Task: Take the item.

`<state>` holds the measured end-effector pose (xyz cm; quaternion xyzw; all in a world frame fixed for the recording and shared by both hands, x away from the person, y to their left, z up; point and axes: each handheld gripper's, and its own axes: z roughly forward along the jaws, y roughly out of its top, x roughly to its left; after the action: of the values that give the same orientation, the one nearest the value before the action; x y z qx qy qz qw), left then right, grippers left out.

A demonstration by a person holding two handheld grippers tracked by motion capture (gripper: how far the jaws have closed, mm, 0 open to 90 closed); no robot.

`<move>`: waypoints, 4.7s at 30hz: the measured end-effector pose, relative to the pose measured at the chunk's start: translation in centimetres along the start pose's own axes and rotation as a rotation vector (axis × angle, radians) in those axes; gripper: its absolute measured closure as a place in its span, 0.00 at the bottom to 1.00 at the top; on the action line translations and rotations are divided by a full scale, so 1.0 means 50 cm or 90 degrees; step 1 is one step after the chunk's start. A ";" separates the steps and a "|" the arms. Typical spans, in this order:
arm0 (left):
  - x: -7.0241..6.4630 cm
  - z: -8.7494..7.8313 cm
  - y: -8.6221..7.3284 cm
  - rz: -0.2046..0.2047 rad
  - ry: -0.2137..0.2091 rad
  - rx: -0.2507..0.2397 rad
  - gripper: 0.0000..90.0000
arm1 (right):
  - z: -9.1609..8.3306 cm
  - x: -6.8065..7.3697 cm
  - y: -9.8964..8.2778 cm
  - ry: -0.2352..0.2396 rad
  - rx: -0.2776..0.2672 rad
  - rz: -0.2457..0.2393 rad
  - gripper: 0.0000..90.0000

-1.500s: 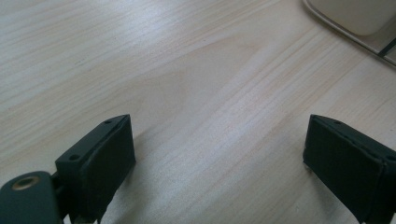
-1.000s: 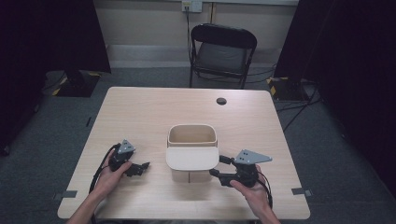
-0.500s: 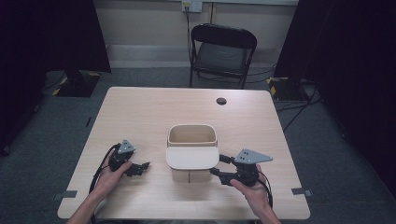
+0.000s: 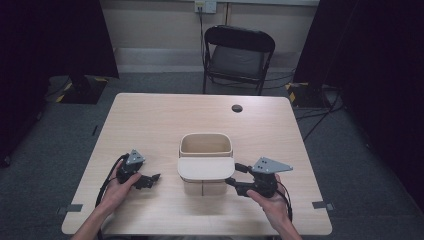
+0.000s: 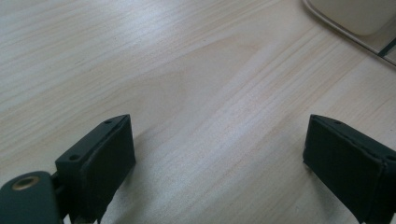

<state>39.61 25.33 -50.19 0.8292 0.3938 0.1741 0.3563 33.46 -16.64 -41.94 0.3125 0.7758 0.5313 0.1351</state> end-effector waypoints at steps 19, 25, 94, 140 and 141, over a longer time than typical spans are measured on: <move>-0.001 0.000 0.000 -0.004 -0.001 0.000 0.09 | 0.001 -0.001 0.004 -0.007 -0.011 0.008 0.43; -0.001 0.000 0.000 -0.004 -0.001 0.000 0.09 | 0.002 -0.002 0.007 -0.008 -0.014 0.010 0.43; -0.001 0.000 0.000 -0.004 0.000 0.000 0.09 | 0.010 -0.010 0.046 -0.023 -0.031 0.010 0.44; -0.001 0.000 0.000 -0.004 0.000 0.000 0.09 | 0.020 -0.019 0.076 -0.005 -0.033 0.003 0.53; -0.001 0.000 0.000 -0.004 0.000 -0.001 0.09 | 0.020 -0.019 0.076 -0.005 -0.033 0.003 0.53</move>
<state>39.58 25.30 -50.21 0.8279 0.3962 0.1730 0.3574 36.03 -15.57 -39.00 0.3128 0.7604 0.5504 0.1452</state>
